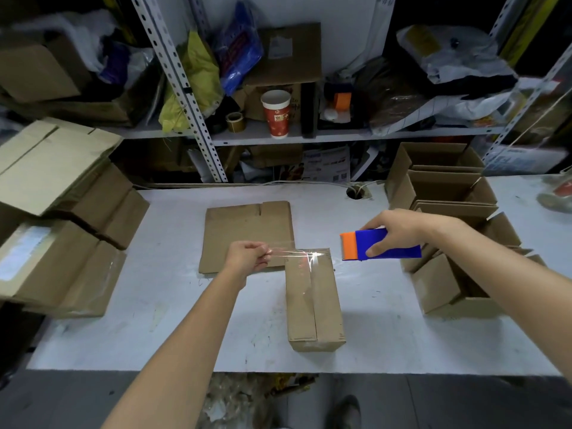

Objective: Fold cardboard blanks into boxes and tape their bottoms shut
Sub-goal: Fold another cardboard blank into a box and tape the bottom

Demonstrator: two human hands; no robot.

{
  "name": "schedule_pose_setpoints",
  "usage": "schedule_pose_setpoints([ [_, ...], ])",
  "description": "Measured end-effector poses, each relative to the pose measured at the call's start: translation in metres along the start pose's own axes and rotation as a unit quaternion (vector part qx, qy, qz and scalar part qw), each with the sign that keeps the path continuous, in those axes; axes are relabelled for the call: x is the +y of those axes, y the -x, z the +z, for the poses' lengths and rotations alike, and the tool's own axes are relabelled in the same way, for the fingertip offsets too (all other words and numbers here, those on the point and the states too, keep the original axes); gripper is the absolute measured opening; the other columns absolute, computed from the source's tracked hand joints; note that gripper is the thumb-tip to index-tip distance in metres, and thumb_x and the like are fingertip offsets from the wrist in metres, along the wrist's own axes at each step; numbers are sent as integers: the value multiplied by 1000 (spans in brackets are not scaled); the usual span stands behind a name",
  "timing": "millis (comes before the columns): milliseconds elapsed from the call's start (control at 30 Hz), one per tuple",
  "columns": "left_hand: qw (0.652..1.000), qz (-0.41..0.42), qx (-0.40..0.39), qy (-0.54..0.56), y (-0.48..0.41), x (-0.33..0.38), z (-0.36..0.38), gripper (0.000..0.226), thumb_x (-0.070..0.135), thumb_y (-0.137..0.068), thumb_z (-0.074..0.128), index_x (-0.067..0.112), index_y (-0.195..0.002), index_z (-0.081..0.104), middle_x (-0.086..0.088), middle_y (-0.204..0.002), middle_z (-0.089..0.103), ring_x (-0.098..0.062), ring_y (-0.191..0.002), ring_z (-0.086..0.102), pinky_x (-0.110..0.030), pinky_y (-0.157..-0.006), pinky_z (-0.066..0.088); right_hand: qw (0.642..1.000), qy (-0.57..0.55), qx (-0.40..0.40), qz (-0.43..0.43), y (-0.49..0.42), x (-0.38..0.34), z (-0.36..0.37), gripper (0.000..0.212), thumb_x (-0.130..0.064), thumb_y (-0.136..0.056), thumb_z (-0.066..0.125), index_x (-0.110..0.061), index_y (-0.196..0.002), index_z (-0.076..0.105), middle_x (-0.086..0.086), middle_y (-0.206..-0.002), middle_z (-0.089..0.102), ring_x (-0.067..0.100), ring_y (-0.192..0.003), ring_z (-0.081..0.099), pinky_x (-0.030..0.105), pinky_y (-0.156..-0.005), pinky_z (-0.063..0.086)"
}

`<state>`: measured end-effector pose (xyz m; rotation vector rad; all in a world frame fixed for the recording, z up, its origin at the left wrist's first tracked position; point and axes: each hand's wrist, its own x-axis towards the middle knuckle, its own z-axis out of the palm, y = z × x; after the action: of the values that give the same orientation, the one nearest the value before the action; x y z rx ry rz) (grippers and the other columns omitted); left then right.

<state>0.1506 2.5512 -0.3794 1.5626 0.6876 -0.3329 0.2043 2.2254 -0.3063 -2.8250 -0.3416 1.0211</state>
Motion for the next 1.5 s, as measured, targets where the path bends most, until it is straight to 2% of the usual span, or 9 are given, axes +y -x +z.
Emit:
schedule_pose_setpoints([
  [100, 1000, -13, 9, -13, -9, -3, 5, 8, -1, -92, 67, 1, -100, 67, -16, -96, 74, -18, -74, 67, -30, -80, 61, 1000, -10, -15, 8, -12, 0, 3, 76, -53, -84, 73, -29, -148, 41, -2, -136, 54, 19, -109, 52, 32, -81, 50],
  [267, 997, -40, 21, -62, -16, -19, 29, 25, 0, -91, 67, -5, -115, 64, -17, -100, 70, -18, -74, 66, -22, -67, 57, 999, -17, -28, 19, -32, -4, 17, 74, -52, -85, 72, -26, -148, 43, 0, -135, 56, 19, -107, 52, 33, -81, 49],
  [500, 982, -34, -9, -187, 2, -23, 46, 80, 29, -92, 70, 7, -154, 26, -8, -151, 42, -27, -138, 41, -31, -101, 38, 998, 52, -34, 6, -40, -21, 58, 61, -52, -85, 70, -22, -136, 54, 0, -122, 64, 21, -106, 60, 35, -85, 53],
  [667, 995, -61, -58, -62, 19, -31, 45, 36, 47, -96, 57, 23, -121, 67, 4, -119, 67, -17, -112, 62, -38, -95, 54, 999, -4, 12, 33, -45, -18, 83, 59, -55, -86, 66, -24, -135, 53, 0, -122, 64, 21, -102, 61, 36, -85, 55],
  [833, 989, -14, -100, -112, 24, -49, 49, 33, 35, -98, 60, 26, -130, 60, 4, -121, 67, -14, -108, 62, -41, -98, 53, 995, -62, 45, 66, -47, -13, 116, 49, -48, -91, 63, -23, -131, 51, 2, -120, 66, 22, -96, 61, 33, -79, 52],
  [1167, 993, -32, -94, -64, 27, -49, 58, 24, 28, -103, 51, 29, -125, 59, 5, -115, 67, -11, -98, 64, -34, -85, 55, 977, -178, 13, 120, -39, 15, 204, 74, -25, -99, 49, -28, -157, 4, 9, -129, 53, 22, -100, 52, 27, -81, 39],
  [1300, 993, -29, -92, -72, 28, -49, 58, 24, 28, -103, 51, 27, -125, 60, 4, -115, 68, -11, -97, 64, -30, -78, 55, 976, -151, 84, 133, -33, 16, 193, 49, -28, -98, 44, -25, -146, 42, 11, -127, 63, 31, -111, 59, 34, -87, 48],
  [1400, 993, -28, -89, -77, 30, -48, 57, 22, 27, -103, 51, 26, -123, 60, 4, -113, 68, -11, -95, 64, -28, -74, 55, 924, -314, 164, 145, -29, 1, 166, 49, -45, -100, 49, -21, -142, 51, 8, -136, 62, 28, -121, 58, 40, -99, 48],
  [1500, 993, -19, -87, -74, 34, -48, 57, 23, 23, -104, 49, 26, -123, 61, 2, -113, 69, -12, -96, 65, -27, -70, 54, 835, -534, 103, 86, -26, -33, 139, 55, -57, -96, 50, -21, -138, 55, 11, -135, 60, 28, -120, 59, 46, -103, 49],
])
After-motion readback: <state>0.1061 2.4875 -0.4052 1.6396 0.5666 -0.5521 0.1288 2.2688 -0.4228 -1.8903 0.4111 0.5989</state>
